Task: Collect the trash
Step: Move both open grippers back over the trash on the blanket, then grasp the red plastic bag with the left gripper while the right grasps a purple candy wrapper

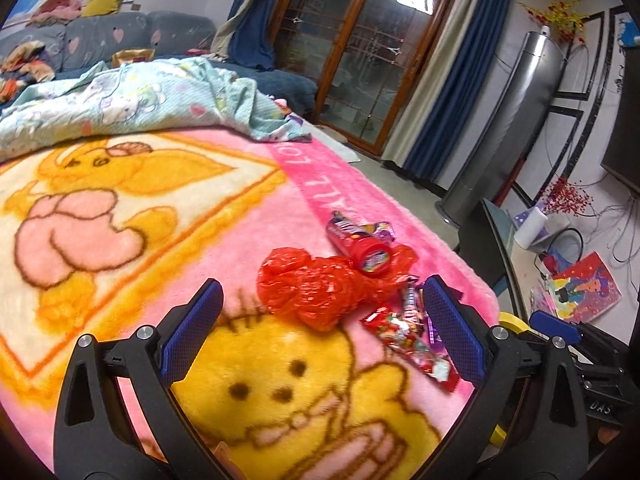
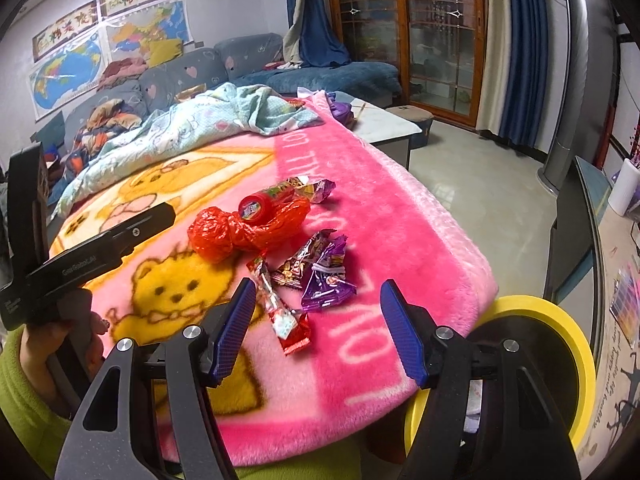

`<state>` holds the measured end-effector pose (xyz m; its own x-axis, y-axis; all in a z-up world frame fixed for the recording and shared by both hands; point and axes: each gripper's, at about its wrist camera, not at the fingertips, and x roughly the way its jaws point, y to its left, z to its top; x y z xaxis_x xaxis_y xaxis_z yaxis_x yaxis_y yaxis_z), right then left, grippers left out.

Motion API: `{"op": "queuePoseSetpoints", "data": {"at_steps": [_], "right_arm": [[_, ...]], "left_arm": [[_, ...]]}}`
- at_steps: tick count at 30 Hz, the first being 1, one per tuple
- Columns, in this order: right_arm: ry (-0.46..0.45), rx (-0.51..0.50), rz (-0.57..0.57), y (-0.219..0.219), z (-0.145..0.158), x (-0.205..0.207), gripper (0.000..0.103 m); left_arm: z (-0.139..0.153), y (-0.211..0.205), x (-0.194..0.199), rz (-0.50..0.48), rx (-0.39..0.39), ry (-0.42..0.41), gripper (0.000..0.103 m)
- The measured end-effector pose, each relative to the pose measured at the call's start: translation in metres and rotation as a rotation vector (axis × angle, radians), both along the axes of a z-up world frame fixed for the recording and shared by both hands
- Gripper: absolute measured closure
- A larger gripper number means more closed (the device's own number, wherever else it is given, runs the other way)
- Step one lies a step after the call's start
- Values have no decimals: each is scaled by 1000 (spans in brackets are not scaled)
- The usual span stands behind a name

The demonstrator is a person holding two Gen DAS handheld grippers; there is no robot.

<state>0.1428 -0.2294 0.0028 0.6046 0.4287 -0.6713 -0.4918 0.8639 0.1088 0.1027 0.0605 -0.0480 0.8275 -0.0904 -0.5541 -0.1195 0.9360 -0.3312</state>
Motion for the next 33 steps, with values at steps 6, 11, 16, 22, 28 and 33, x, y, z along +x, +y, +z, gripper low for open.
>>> {"op": "queuePoseSetpoints", "data": {"at_steps": [6, 11, 16, 22, 28, 33], "right_arm": [[18, -9, -19, 9, -12, 22, 41], [49, -2, -38, 13, -23, 42, 41], [64, -5, -56, 19, -33, 60, 41], [90, -6, -66, 26, -45, 79, 51], [193, 34, -81, 24, -64, 95, 67], [220, 79, -58, 23, -67, 93, 79]], "left_arm": [[-15, 8, 12, 1, -29, 35, 11], [-26, 13, 23, -2, -51, 65, 11], [-35, 15, 35, -16, -76, 88, 11], [-43, 14, 46, -29, -95, 114, 11], [-50, 17, 57, -22, -122, 147, 14], [-51, 19, 57, -25, -130, 148, 32]]}}
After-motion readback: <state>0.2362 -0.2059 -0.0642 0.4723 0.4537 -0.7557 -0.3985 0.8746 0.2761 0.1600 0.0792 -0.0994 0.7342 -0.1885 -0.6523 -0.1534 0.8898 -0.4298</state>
